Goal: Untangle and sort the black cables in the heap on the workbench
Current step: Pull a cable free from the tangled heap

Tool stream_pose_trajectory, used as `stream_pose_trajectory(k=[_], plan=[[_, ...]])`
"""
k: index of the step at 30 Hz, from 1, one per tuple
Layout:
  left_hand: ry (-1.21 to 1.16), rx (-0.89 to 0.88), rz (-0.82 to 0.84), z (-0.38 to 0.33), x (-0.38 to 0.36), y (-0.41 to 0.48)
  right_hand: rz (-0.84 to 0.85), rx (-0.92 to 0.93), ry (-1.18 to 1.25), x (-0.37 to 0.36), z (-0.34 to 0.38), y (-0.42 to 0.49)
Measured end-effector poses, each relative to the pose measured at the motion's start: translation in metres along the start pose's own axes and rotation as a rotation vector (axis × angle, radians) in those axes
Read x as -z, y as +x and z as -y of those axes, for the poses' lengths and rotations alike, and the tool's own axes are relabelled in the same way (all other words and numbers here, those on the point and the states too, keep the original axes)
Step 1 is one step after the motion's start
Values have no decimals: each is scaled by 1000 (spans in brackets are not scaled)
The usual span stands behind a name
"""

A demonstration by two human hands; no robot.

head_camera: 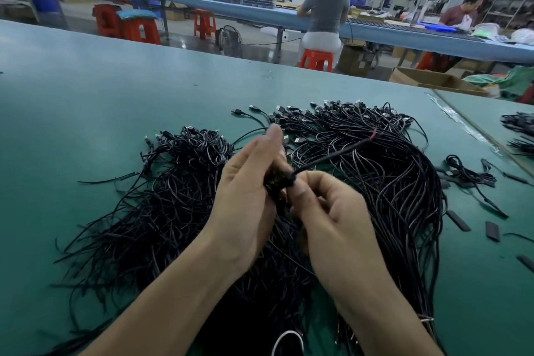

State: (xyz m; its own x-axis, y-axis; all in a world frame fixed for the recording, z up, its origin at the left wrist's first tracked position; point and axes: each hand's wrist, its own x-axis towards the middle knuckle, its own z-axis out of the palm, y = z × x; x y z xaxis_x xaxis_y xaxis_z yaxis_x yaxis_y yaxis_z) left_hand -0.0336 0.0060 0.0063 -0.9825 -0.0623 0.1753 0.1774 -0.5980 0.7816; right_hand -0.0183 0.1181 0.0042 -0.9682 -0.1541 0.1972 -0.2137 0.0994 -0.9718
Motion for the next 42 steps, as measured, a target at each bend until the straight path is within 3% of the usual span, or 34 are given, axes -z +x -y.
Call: stream_pose_trajectory(k=[3, 6, 10, 17, 24, 31, 36, 39, 42], plan=[[63, -91, 62, 1, 6, 3, 54, -57, 89, -4, -1, 0], [380, -196, 89, 3, 13, 5, 26, -29, 116, 5, -1, 3], [777, -152, 48, 6, 18, 5, -47, 128, 74, 22, 1, 10], [753, -160, 171, 4, 22, 10, -70, 175, -63, 33, -8, 14], [710, -94, 162, -3, 22, 9, -76, 177, -123, 28, -11, 14], [299, -54, 157, -13, 14, 6, -58, 146, -229, 26, -15, 14], [479, -170, 226, -4, 5, 0, -102, 136, -274, 31, -16, 14], [811, -283, 149, 1, 11, 2, -187, 157, -306, 38, -13, 15], [976, -295, 61, 3, 17, 2, -217, 180, -276, 38, -9, 14]])
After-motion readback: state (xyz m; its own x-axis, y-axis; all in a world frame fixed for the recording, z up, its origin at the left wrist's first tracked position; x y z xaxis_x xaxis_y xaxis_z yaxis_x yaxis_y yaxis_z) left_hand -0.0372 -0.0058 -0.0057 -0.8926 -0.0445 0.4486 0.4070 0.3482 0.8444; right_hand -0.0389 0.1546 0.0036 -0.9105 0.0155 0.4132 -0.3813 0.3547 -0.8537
